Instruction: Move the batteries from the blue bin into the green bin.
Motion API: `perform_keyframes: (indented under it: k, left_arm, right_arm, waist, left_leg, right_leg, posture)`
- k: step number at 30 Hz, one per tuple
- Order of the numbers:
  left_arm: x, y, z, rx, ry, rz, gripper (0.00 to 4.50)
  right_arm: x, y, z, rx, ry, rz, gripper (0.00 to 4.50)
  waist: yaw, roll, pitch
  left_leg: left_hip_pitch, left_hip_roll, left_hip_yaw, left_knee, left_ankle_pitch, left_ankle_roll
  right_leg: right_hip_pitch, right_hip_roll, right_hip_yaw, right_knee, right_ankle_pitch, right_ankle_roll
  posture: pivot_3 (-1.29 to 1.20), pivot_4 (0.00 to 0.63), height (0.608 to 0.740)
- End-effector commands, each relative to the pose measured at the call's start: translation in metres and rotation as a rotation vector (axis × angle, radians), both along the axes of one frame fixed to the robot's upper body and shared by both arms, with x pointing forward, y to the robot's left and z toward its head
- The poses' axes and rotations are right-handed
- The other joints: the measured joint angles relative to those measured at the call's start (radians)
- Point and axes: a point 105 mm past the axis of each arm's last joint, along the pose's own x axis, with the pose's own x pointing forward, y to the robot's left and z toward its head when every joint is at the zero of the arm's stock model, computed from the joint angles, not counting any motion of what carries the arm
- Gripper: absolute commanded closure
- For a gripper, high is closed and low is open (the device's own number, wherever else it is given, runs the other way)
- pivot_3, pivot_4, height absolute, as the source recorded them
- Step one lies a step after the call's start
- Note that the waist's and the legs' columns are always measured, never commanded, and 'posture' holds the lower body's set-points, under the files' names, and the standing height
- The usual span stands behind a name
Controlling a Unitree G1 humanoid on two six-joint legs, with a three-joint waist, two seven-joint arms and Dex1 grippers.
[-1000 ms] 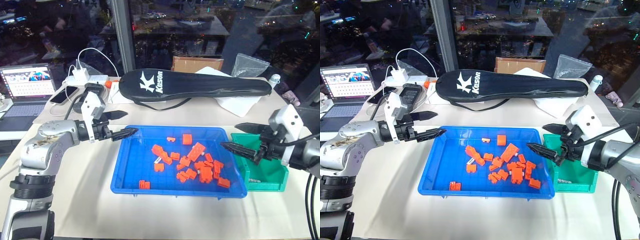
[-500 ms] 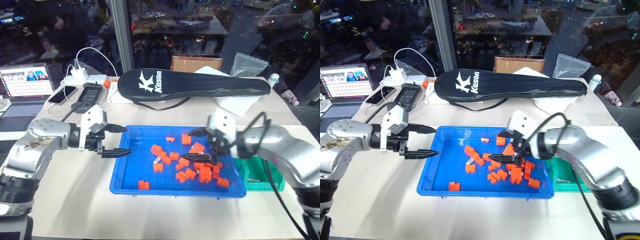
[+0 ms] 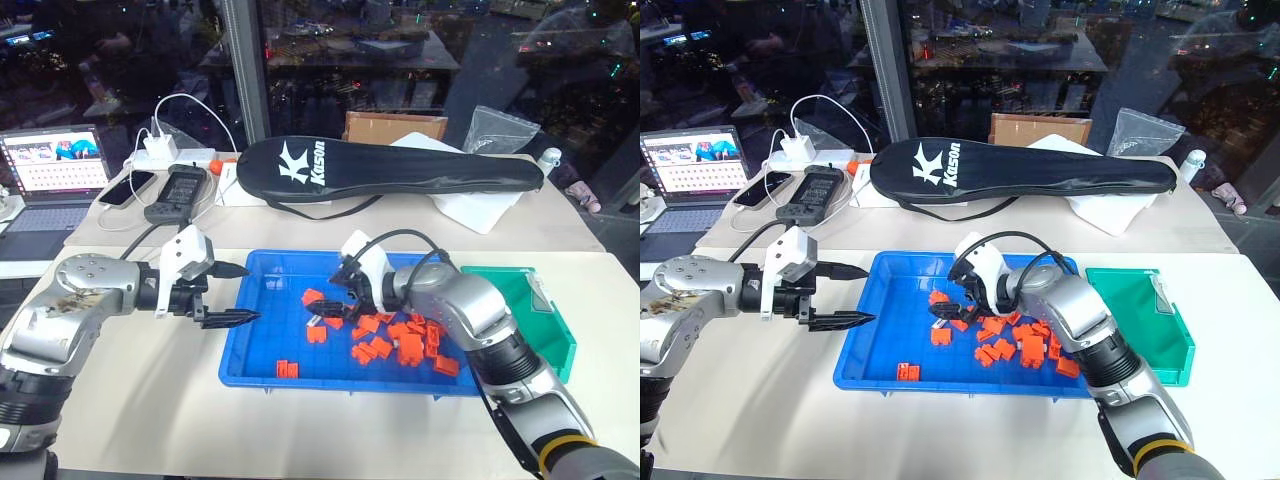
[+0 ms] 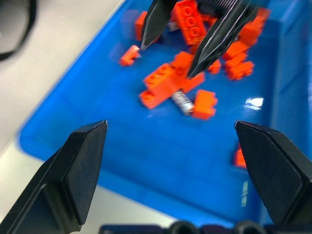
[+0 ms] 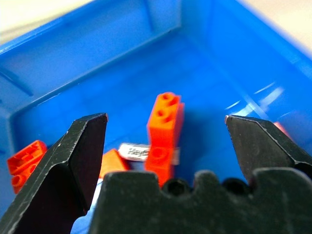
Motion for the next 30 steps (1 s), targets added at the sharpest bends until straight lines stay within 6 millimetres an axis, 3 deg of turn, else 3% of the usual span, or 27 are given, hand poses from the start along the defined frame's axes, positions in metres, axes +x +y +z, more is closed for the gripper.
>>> perform_keyframes:
  k: [1, 2, 5, 10, 15, 22, 30]
  left_arm:
    - [-0.001, 0.002, 0.013, 0.006, -0.053, -0.001, 0.00]
    - [0.000, 0.002, 0.013, 0.008, -0.054, 0.000, 0.00]
    - [0.000, 0.001, 0.014, 0.008, -0.058, -0.001, 0.00]
    - [0.001, 0.000, 0.013, 0.013, -0.063, -0.005, 0.00]
    - [0.001, 0.001, 0.012, 0.014, -0.061, -0.004, 0.00]
    - [0.001, 0.000, 0.011, 0.019, -0.060, -0.011, 0.00]
    - [0.002, -0.001, 0.012, 0.026, -0.067, -0.015, 0.00]
  right_arm:
    - [0.003, 0.008, -0.005, -0.016, -0.015, -0.013, 0.04]
    - [0.004, 0.010, -0.008, -0.023, -0.016, -0.020, 0.04]
    - [0.007, 0.010, -0.011, -0.036, -0.023, -0.030, 0.74]
    - [0.008, 0.011, -0.009, -0.027, -0.055, -0.011, 2.51]
    - [0.015, 0.008, 0.010, -0.008, -0.123, -0.018, 4.05]
    - [0.026, 0.024, 0.039, 0.037, -0.237, 0.011, 4.03]
    - [0.033, 0.051, 0.023, 0.049, -0.233, 0.085, 4.03]
  waist:
    - [-0.002, 0.000, 0.000]
    - [-0.003, 0.000, 0.000]
    - [-0.004, 0.000, 0.000]
    - [-0.004, 0.000, 0.000]
    - [-0.005, 0.000, 0.000]
    - [-0.007, 0.000, 0.000]
    - [-0.007, 0.000, 0.000]
  left_leg:
    - [0.000, 0.000, 0.000, 0.000, 0.000, 0.000]
    - [0.001, 0.000, -0.001, 0.000, 0.000, 0.000]
    - [0.000, 0.002, -0.001, 0.000, 0.000, 0.000]
    - [0.000, 0.005, -0.001, 0.000, 0.000, 0.000]
    - [0.000, 0.005, -0.002, -0.001, 0.000, 0.000]
    - [0.000, 0.005, -0.002, -0.001, 0.000, 0.000]
    - [-0.002, 0.005, -0.002, -0.001, 0.000, 0.000]
  right_leg:
    - [0.000, 0.000, 0.000, 0.000, 0.000, 0.000]
    - [0.000, 0.001, 0.000, 0.000, 0.000, 0.000]
    - [0.000, 0.003, 0.000, 0.000, -0.001, 0.000]
    - [-0.001, 0.006, 0.000, 0.000, -0.001, -0.002]
    - [-0.002, 0.007, 0.000, 0.001, -0.002, -0.002]
    - [-0.008, 0.007, 0.000, 0.002, -0.001, -0.002]
    - [-0.010, 0.007, 0.000, 0.003, 0.000, -0.005]
  posture:
    - [0.00, 0.150, 0.731]
    - [0.00, 0.150, 0.731]
    - [0.00, 0.150, 0.731]
    - [0.00, 0.150, 0.731]
    - [0.00, 0.150, 0.731]
    - [0.00, 0.150, 0.731]
    - [0.00, 0.150, 0.731]
